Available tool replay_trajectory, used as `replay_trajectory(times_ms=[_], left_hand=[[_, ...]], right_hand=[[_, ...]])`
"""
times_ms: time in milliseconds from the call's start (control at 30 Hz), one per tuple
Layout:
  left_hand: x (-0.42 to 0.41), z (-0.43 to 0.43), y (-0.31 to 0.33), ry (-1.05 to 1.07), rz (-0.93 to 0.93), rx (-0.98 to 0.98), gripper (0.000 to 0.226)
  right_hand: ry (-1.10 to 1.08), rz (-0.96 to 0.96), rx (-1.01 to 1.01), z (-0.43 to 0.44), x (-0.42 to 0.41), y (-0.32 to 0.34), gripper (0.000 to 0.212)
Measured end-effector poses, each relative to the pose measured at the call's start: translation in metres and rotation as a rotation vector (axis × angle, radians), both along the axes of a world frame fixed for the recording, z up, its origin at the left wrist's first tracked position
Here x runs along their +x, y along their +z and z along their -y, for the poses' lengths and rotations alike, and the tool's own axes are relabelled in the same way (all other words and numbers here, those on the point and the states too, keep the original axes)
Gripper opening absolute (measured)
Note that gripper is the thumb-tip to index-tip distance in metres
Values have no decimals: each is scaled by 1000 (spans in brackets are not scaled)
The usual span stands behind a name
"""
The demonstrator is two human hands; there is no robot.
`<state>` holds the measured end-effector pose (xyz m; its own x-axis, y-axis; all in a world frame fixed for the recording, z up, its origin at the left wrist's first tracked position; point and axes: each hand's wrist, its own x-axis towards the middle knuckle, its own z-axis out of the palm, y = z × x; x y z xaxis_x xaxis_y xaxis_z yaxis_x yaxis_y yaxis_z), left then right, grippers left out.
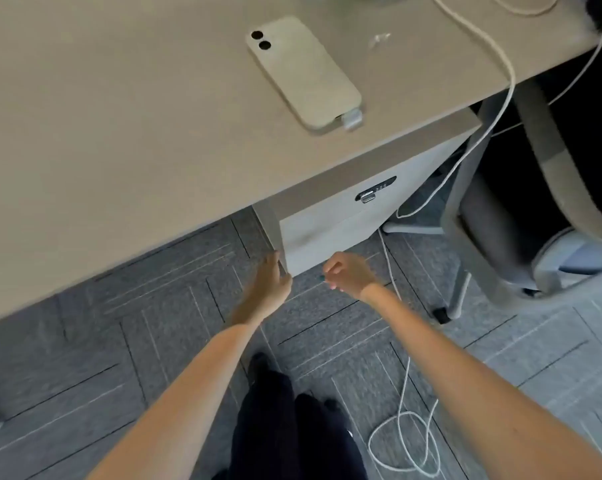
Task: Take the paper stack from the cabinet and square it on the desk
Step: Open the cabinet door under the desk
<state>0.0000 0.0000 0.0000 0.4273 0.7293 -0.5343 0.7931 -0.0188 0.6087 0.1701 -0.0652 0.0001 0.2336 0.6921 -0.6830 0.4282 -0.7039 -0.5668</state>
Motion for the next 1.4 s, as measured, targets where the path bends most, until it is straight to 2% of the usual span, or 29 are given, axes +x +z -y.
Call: replay_trajectory(times_ms=[100, 233, 367, 433, 500, 600, 733, 800, 900, 1000, 1100, 1167, 1300, 1400], left_hand=[[9, -10, -32, 40, 107, -42, 72], [21, -10, -55, 196, 131, -131, 64], [22, -13, -60, 219, 166, -139, 59], [16, -13, -57, 163, 155, -146, 54], [10, -6, -52, 68, 103, -130, 49], [3, 18, -48, -44, 83, -190, 52], [5, 61, -39, -181, 73, -255, 55], [11, 78, -33, -255, 37, -258, 55], [23, 96, -33, -349, -59, -258, 55], [38, 114, -34, -447, -117, -273, 58], [56, 136, -33, -558, -12, -346, 69], [69, 143, -34, -615, 20, -354, 73], [94, 136, -40, -620, -93, -241, 60], [105, 126, -37, -629, -219, -37, 54]], right_hand=[[-113, -21, 40, -7, -1, -28, 27], [-291, -83, 85, -18, -8, -44, 58], [-439, -156, 106, -34, -17, -39, 81], [-456, -183, 98, -39, -21, -37, 81], [-465, -173, 73, -36, -25, -32, 71], [-504, -242, 1, -11, -25, -31, 64], [-458, -312, -100, 29, -17, -25, 80], [-493, -314, -172, 46, -11, -19, 76], [-432, -380, -155, 73, -1, -11, 61], [-433, -212, -141, 92, 10, -13, 45], [-435, 91, -80, 112, 22, -16, 36], [-390, 212, -51, 128, 30, -16, 31], [-309, 440, -51, 151, 39, -10, 29], [-263, 596, -53, 168, 51, -9, 35]])
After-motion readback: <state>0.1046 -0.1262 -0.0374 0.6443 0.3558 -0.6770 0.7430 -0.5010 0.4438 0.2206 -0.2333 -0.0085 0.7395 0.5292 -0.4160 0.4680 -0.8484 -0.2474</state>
